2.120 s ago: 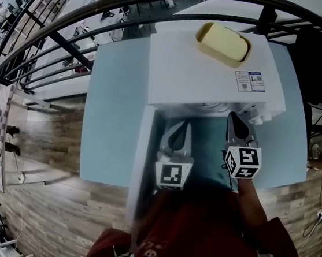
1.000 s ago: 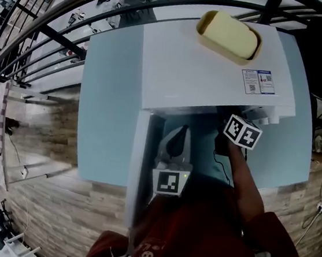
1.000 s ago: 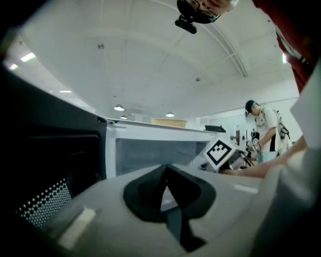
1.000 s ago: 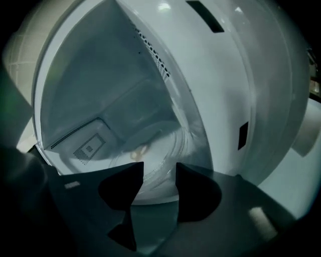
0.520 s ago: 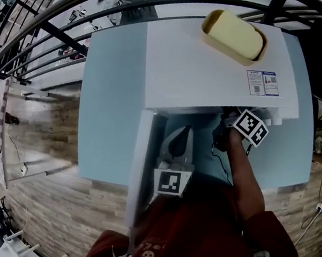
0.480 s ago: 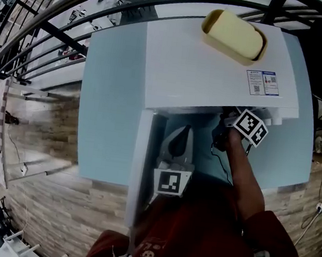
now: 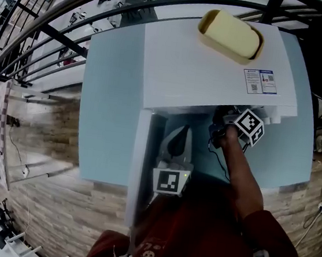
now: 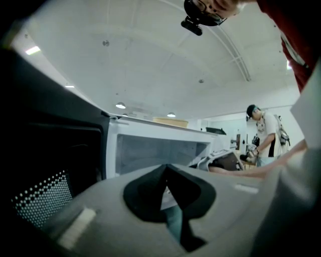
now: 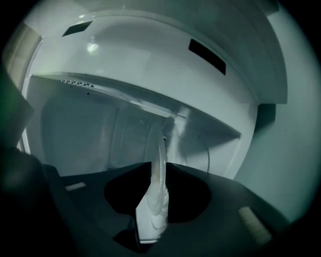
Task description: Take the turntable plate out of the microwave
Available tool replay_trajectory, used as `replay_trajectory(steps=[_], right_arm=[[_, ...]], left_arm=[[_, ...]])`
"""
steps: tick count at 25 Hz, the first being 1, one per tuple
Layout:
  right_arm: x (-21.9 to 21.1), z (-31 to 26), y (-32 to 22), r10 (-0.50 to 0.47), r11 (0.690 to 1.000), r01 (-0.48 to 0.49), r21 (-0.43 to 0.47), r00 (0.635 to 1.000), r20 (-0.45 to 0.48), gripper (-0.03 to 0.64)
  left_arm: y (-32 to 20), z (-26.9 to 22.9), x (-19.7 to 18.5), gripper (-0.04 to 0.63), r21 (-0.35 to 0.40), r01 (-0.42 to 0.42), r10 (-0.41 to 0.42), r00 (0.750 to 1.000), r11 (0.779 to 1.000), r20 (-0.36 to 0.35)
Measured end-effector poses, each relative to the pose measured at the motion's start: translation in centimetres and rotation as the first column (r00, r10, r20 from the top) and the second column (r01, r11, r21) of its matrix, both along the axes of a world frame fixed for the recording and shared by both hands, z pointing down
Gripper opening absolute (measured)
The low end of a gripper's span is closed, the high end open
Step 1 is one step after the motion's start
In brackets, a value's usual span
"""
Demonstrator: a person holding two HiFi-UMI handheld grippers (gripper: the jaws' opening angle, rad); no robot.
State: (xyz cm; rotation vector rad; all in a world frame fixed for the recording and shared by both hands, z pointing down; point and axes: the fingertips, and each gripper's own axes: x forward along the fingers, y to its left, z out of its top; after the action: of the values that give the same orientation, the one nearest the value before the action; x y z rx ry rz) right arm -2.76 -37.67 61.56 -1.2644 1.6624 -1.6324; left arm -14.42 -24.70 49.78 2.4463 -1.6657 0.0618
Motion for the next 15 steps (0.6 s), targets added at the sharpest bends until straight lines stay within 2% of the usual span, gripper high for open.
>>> replay_trajectory(steps=[2,3,9,15], right_arm=[[-0.2,0.2,-0.1,-0.003,1.000,0.003,-0.017,1.000,0.021,0.070],[-0.3,0.3,0.0,-0.002,1.000,0.002,-0.027,1.000,0.019,0.020],[-0.2,0.4,0.4,-0.019,1.000,0.018,-0.012,1.000,-0.023,0.015],[0.7,0.8,2.8,0.005,1.000,-0.005,-0.019,1.000,0.020,0.012]], left_arm=[[0.2,0.0,0.1,0.002,-0.006,0.002,-0.002,1.000,1.000,-0.005],[0.3,0.1,0.2,0.002,-0.007,0.001,-0.001,1.000,1.000,-0.005],[0.1,0.2,-0.1,0.002,0.010,0.000,0.000,1.000,1.000,0.018],[0.3,0.5,-0.3,0.002,-0.006,0.004,-0.004,1.000,1.000,0.025]])
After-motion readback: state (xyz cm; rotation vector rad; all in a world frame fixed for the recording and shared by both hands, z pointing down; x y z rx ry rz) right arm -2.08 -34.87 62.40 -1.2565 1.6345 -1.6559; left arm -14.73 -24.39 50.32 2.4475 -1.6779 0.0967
